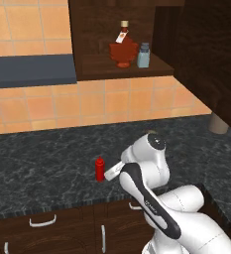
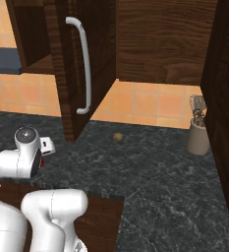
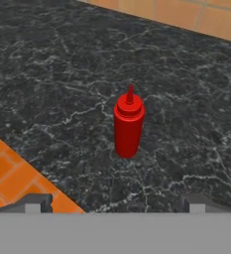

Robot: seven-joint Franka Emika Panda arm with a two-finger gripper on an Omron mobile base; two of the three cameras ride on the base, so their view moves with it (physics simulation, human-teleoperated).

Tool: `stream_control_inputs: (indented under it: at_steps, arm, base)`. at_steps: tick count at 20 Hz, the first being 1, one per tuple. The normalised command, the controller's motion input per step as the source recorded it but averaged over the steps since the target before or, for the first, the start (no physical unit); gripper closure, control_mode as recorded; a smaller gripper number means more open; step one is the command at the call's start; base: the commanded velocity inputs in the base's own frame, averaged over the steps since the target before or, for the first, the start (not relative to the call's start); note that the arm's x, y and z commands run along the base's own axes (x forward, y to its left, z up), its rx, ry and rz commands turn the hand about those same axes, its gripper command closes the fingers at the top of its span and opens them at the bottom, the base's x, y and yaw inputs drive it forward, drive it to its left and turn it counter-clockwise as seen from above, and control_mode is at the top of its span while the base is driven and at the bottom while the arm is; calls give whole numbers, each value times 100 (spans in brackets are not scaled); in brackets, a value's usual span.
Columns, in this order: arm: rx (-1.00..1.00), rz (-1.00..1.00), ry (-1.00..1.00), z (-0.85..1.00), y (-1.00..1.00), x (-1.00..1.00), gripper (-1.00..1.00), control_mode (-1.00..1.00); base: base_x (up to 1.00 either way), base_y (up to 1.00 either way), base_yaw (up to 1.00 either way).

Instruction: Put the shaker and condiment bottle from the counter next to their counterparts in the cabinet.

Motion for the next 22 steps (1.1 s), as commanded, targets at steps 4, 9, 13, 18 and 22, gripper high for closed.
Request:
stream_control_inputs:
  at_steps: [4, 9, 13, 18, 22]
  arm:
    - [0, 0, 0, -20, 0, 17, -100, -100]
    - [0, 0, 0, -18, 0, 8, -100, -100]
    - [0, 0, 0, -3, 0, 29, -100, -100]
    - [0, 0, 0, -3, 0, 29, -100, -100]
    - [0, 0, 0, -7, 14, 15, -100, -100]
  base:
    - [0, 0, 0]
    - [0, 0, 0]
    - [0, 0, 0]
    - [0, 0, 0]
    - [0, 0, 0]
